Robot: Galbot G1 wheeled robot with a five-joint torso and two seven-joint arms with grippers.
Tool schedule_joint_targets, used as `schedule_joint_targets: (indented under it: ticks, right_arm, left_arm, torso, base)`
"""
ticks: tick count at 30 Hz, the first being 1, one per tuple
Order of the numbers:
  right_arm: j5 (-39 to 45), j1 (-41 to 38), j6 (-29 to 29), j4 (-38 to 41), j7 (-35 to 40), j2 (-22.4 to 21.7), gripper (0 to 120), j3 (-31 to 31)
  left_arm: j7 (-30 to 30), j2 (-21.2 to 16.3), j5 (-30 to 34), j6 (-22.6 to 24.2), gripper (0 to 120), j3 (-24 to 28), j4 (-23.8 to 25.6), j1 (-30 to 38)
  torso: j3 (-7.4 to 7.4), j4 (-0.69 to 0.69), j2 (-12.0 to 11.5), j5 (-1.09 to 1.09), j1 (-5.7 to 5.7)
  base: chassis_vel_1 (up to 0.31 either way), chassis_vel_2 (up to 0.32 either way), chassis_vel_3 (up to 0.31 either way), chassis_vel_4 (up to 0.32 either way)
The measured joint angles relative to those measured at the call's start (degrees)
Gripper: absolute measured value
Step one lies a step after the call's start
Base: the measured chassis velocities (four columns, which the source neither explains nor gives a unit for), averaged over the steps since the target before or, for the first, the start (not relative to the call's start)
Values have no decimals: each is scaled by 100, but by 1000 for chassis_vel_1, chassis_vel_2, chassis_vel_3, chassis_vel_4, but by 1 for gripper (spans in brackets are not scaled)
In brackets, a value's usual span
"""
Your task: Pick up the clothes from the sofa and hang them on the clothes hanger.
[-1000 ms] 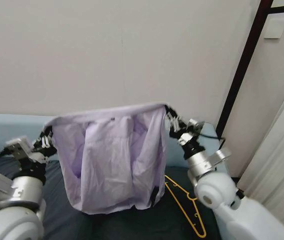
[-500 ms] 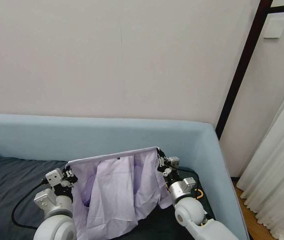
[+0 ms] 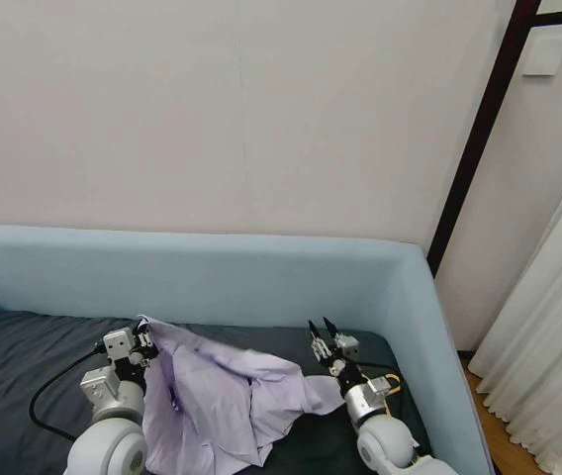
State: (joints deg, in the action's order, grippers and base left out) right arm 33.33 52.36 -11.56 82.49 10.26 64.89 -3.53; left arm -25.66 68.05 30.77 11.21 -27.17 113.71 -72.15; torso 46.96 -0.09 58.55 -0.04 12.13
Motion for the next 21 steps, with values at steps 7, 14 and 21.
schedule_joint_targets:
  ticks: [7,14,21]
  right_arm:
    - [309,48,1763,100,747,-131,86,307]
    - [333,-130,3459,-118,1328,-170,100,486]
    - [314,-180,4562,-142,1113,-185,100,651]
  left_arm:
    - [6,-67,-34,9,0,60,-73,92]
    - [-4,-42,-25,17,0,63,-46,91]
    - [-36,-37,16,-97,0,-7,-2,61]
  torso:
    - [0,2,0,2,0]
    - [0,2,0,1,0]
    - [0,2,0,1,0]
  base:
    - [0,0,0,0]
    - [0,0,0,0]
    - [0,0,0,0]
